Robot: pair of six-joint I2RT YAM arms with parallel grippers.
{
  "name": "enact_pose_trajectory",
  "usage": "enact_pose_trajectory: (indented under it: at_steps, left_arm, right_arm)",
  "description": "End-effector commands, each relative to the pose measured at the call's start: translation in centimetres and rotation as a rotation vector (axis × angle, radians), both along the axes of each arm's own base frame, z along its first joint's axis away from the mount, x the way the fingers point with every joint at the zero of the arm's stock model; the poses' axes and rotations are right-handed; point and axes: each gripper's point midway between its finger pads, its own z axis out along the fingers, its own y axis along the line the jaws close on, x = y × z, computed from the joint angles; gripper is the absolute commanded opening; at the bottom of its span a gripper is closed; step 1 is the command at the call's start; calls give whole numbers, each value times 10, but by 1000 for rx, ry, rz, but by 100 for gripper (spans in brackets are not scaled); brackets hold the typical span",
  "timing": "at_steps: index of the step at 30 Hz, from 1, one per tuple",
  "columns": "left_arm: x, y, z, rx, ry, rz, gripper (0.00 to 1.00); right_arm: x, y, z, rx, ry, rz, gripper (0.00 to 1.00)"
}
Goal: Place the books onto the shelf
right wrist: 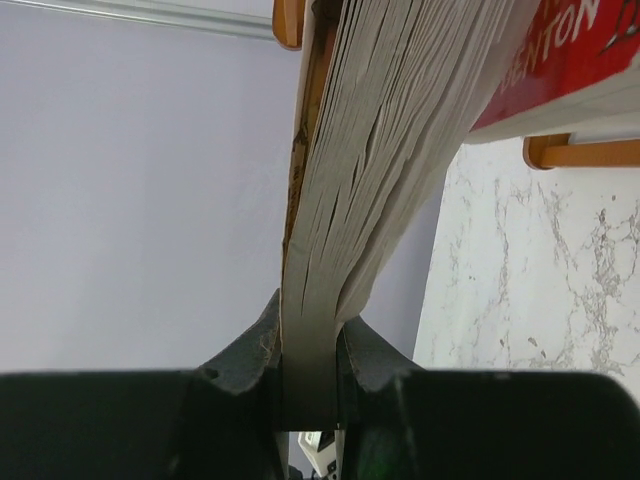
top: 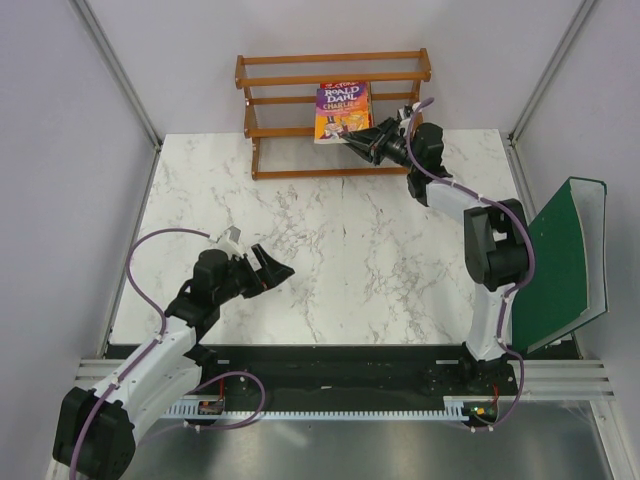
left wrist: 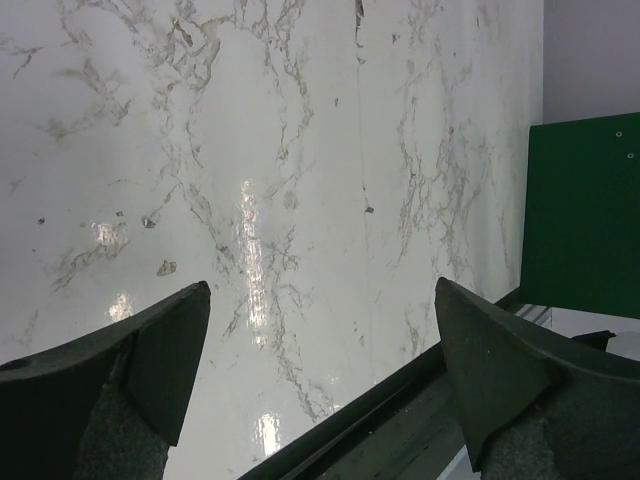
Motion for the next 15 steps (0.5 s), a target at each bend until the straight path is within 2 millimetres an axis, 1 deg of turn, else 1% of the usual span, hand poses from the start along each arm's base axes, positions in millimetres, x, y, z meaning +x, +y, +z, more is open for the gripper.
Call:
enact_pose_trajectory:
  at_steps: [1, 2, 3, 4, 7, 8, 9, 11, 13, 15]
  left_arm:
    - [4, 4, 4, 31, -41, 4, 100]
    - [4, 4, 4, 30, -42, 6, 100]
    - [4, 5, 4, 33, -42, 5, 100]
    - [4, 4, 5, 31, -43, 2, 100]
    - [4, 4, 4, 34, -44, 0, 100]
    - [4, 4, 5, 35, -46, 1, 100]
    - [4, 4, 4, 35, -43, 0, 100]
    - [4, 4, 5, 36, -45, 1, 100]
    - [4, 5, 6, 36, -49, 2, 100]
    - [5, 5, 6, 38, -48, 3, 100]
  right_arm:
    - [16, -6, 31, 45, -75, -12, 0]
    - [18, -5, 29, 41, -62, -11, 0]
    - [20, -4, 35, 42, -76, -2, 0]
    - [24, -3, 31, 35, -69, 0, 0]
    - [32, -7, 29, 14, -62, -31, 1]
    - [35, -8, 25, -3, -41, -32, 2]
    - [38, -7, 29, -28, -69, -34, 2]
    - [43, -9, 25, -51, -48, -53, 6]
    - [47, -13, 23, -53, -40, -74, 7]
    - [53, -14, 16, -66, -18, -76, 7]
